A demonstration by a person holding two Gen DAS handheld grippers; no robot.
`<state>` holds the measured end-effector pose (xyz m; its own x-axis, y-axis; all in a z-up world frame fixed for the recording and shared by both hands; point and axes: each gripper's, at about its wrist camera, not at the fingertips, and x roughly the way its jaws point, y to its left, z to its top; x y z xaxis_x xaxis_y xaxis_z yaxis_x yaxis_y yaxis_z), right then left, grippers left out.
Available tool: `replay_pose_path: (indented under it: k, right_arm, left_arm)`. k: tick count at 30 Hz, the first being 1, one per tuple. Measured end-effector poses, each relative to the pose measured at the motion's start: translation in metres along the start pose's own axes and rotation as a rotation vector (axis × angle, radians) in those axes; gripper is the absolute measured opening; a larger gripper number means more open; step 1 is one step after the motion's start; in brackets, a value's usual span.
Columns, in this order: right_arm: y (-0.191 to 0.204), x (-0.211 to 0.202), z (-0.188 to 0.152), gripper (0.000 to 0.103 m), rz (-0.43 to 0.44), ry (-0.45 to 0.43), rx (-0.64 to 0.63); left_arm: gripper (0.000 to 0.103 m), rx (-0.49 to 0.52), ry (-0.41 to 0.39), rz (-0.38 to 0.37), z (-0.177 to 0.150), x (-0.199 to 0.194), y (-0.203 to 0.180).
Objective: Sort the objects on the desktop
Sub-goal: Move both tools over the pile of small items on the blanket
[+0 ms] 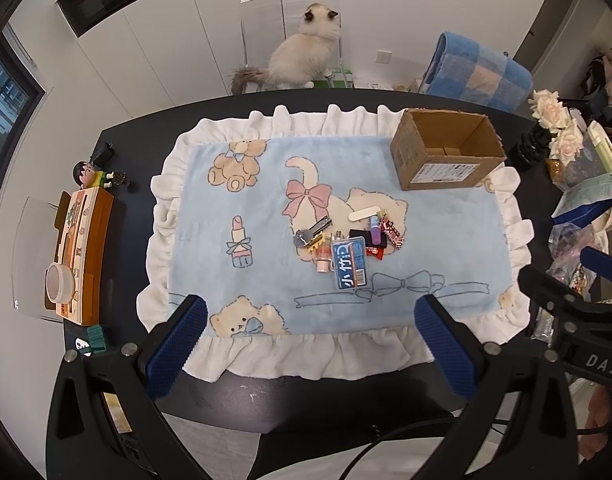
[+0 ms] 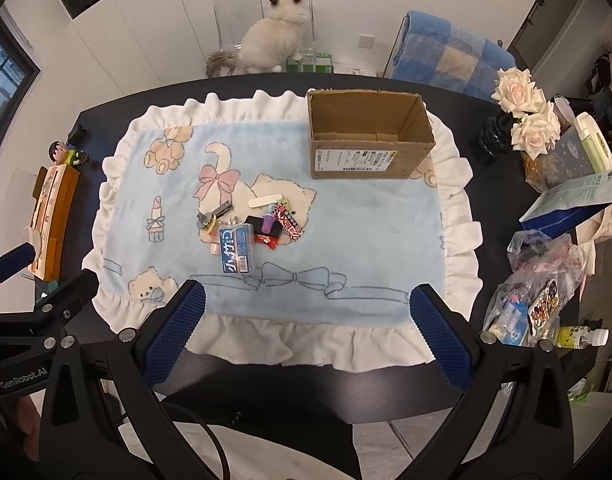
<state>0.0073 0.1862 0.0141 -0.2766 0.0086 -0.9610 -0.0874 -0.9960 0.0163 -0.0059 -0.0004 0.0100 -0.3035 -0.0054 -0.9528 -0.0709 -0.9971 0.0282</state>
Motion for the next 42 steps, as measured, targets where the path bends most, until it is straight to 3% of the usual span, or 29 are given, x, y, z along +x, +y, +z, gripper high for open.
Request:
replay_pose_path:
  k: [16, 28, 35, 42]
  right_arm:
    - [0.010, 0.009, -0.001, 0.103, 0.008, 0.029, -0.035]
    - [0.010, 0.039, -0.003, 0.103, 0.004, 0.057, -0.072]
    - [0.003, 0.090, -0.002, 0.103, 0.037, 0.093, -0.081]
    - [0.000, 0.155, -0.001, 0.103, 0.061, 0.121, -0.130]
  left_arm:
    - [0.103, -0.012, 0.014, -0.011, 0.000, 0.005, 0.001]
    - [0.103, -0.019, 0.060, -0.015, 0.001, 0.033, 0.004]
    - [0.103, -0.018, 0.119, 0.008, -0.002, 0.081, 0.003]
    - [0.103, -0.023, 0.175, -0.010, -0.012, 0.157, -0.004]
